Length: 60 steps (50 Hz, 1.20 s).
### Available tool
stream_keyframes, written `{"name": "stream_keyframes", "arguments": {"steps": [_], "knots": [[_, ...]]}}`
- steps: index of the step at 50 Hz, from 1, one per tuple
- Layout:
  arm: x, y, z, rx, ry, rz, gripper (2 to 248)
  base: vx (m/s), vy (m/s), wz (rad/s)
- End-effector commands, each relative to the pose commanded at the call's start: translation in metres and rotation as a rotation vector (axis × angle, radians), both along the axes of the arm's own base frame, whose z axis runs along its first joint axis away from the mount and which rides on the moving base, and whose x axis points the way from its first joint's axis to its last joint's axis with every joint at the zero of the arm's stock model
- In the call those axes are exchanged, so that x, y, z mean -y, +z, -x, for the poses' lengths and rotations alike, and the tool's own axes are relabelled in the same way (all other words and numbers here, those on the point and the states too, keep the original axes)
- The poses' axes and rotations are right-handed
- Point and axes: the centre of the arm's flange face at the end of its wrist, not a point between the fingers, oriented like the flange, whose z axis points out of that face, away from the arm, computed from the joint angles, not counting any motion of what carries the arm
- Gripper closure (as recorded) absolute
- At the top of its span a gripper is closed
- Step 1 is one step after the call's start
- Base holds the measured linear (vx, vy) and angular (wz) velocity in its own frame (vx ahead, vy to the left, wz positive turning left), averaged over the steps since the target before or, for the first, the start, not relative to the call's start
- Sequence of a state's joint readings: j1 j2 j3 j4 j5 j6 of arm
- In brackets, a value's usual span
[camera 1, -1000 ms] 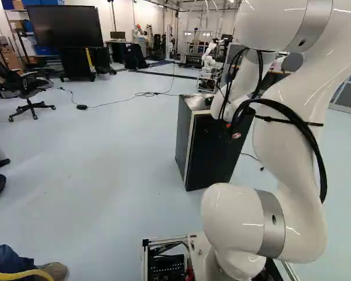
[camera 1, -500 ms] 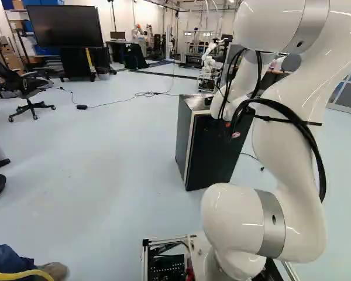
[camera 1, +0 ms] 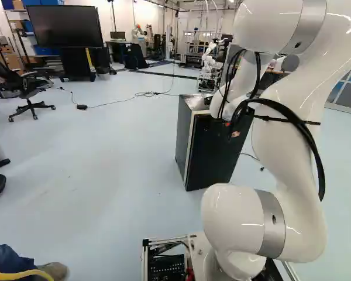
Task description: Grab a drink from the fridge
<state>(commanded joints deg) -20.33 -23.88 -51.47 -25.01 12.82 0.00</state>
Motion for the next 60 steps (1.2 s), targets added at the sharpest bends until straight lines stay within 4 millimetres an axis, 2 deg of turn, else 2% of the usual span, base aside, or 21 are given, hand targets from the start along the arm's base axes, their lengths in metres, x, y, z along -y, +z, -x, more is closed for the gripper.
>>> {"name": "stream_keyframes", "arguments": {"steps": [35, 60], "knots": [[0.000, 0.000, -0.007, 0.004, 0.004, 0.001, 3, 0.000, 0.000, 0.000], [-0.003, 0.002, 0.035, -0.020, -0.017, -0.008, 3, 0.000, 0.000, 0.000]]}}
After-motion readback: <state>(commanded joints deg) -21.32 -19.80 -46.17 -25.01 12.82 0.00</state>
